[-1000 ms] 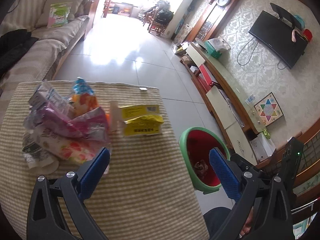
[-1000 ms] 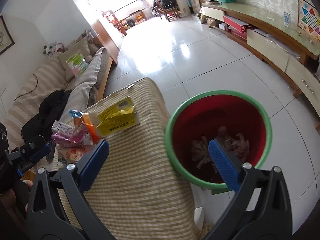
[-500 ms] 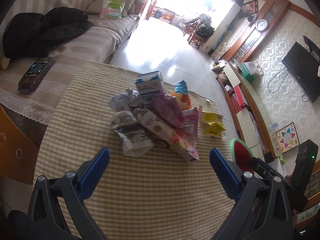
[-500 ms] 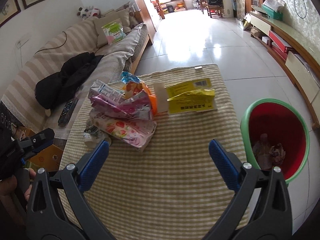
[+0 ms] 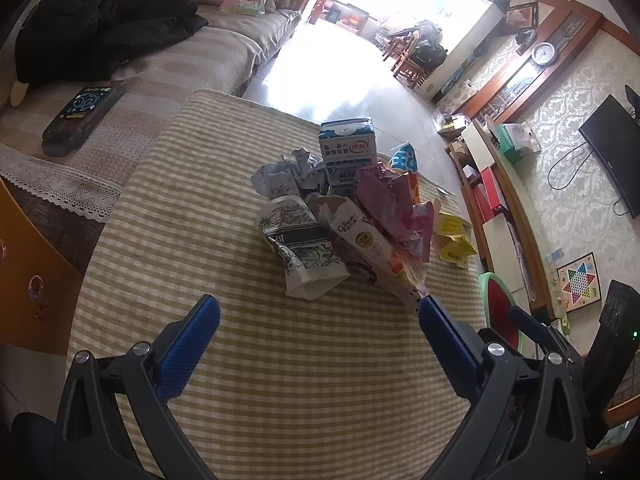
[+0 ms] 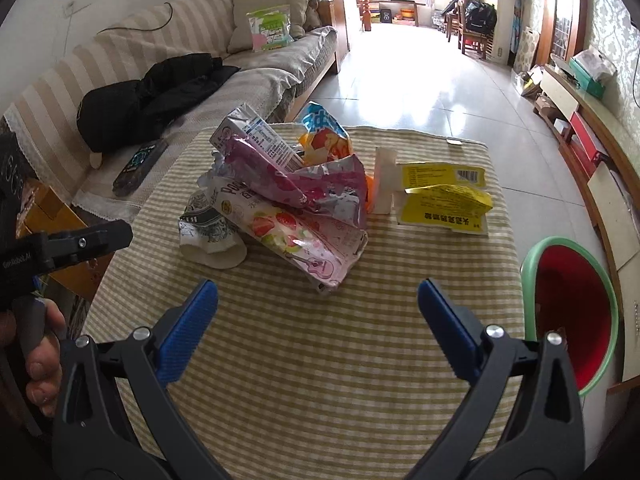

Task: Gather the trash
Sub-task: 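Move both tools back over the remaining trash on the table, then grasp the strawberry-print snack box with right tool while left tool grasps the patterned paper cup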

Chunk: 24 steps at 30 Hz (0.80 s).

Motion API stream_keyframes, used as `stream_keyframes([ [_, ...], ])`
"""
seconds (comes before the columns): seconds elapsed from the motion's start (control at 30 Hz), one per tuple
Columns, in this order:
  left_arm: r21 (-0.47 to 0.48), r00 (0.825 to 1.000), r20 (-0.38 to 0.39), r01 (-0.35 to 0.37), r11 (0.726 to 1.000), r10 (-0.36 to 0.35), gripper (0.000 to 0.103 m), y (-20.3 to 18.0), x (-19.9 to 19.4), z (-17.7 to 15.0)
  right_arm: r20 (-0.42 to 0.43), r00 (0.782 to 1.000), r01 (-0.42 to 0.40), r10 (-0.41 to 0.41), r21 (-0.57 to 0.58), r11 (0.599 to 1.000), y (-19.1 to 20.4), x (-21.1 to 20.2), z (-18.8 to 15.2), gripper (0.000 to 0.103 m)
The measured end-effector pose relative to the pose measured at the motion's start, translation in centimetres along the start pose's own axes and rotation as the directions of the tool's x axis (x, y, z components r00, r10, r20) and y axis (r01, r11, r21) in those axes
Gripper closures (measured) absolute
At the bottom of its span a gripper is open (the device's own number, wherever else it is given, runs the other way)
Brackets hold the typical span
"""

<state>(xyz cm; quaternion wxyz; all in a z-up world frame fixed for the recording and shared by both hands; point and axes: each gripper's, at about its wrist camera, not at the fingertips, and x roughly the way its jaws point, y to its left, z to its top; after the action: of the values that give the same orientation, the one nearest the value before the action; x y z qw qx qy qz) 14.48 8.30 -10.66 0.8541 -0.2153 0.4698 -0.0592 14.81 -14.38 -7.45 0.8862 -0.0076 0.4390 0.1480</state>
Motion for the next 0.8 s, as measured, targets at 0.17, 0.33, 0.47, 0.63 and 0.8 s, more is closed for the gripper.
stream_keyframes([
  [0.17, -0.046, 0.998, -0.055, -0.008, 0.999, 0.005, 0.008, 0.7, 2.7, 0.7, -0.020, 1.000, -0.005, 0.005, -0.043, 0.999, 0.8, 2.3, 0.3, 0.005],
  [0.33, -0.092, 0.995, -0.095, -0.012, 0.996, 0.003, 0.008, 1.4, 5.4, 1.3, -0.037, 0.999, 0.008, -0.012, -0.093, 0.996, 1.5, 4.6, 0.8, 0.007],
  [0.47, -0.118, 0.993, -0.117, -0.013, 0.993, -0.001, 0.012, 1.8, 7.1, 1.7, -0.054, 0.998, 0.020, -0.027, -0.126, 0.992, 2.0, 6.5, 1.3, 0.010],
  [0.63, -0.138, 0.990, -0.141, -0.020, 0.990, 0.000, 0.017, 2.4, 9.0, 2.3, -0.079, 0.996, 0.023, -0.036, -0.160, 0.987, 2.7, 8.4, 1.8, 0.022],
  [0.8, -0.192, 0.987, -0.158, 0.009, 0.981, -0.040, 0.042, 3.1, 10.3, 2.7, -0.109, 0.994, 0.005, -0.023, -0.166, 0.986, 3.1, 9.9, 1.9, 0.037],
])
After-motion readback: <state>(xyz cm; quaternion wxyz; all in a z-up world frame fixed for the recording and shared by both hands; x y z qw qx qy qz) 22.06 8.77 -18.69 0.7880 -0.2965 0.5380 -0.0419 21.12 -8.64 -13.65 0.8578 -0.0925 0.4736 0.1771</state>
